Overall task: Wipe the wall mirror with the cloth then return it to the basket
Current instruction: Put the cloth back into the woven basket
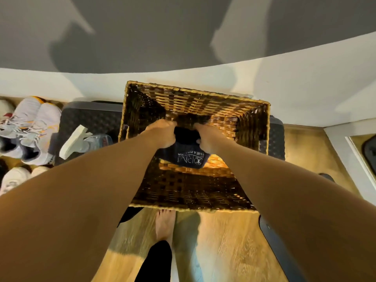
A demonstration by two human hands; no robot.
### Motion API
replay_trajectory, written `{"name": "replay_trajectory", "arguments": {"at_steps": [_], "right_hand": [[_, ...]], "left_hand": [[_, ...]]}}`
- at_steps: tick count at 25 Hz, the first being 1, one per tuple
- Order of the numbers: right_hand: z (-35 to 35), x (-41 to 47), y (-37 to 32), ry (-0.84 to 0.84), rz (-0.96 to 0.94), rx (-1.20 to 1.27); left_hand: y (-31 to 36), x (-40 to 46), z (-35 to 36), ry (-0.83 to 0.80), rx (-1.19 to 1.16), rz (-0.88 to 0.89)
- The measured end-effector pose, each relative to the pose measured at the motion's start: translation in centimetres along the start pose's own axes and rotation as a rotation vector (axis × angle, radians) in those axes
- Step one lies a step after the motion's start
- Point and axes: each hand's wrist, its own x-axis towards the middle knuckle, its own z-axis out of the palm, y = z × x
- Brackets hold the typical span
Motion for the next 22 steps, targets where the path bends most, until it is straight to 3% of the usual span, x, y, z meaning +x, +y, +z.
{"name": "replay_trajectory", "arguments": {"at_steps": [4, 7, 10, 12, 18, 22], "right_hand": [[1.5, 1.4, 0.1, 0.326, 0.048, -0.153], [4.0, 2.1, -0.5, 0.202, 0.042, -0.154], [7.2, 3.1, -0.4, -0.103, 0.073, -0.163], [8.9, 3.5, -0.1, -0.221, 0.096, -0.176], [5.7, 1.3, -0.5, -0.113, 0.055, -0.180], [-1.2, -3.2, -0.9, 0.023, 0.004, -0.209]], "left_hand": [[0.0, 1.3, 2.6, 0.345, 0.239, 0.040], [-1.1, 1.9, 5.1, 0.199, 0.294, 0.145], [-1.8, 2.5, 6.6, -0.018, 0.316, 0.087], [-2.0, 2.9, 7.6, -0.077, 0.322, 0.053], [-1.3, 1.9, 7.3, -0.106, 0.225, 0.015], [1.8, -1.9, 2.6, 0.008, 0.271, 0.059]]}}
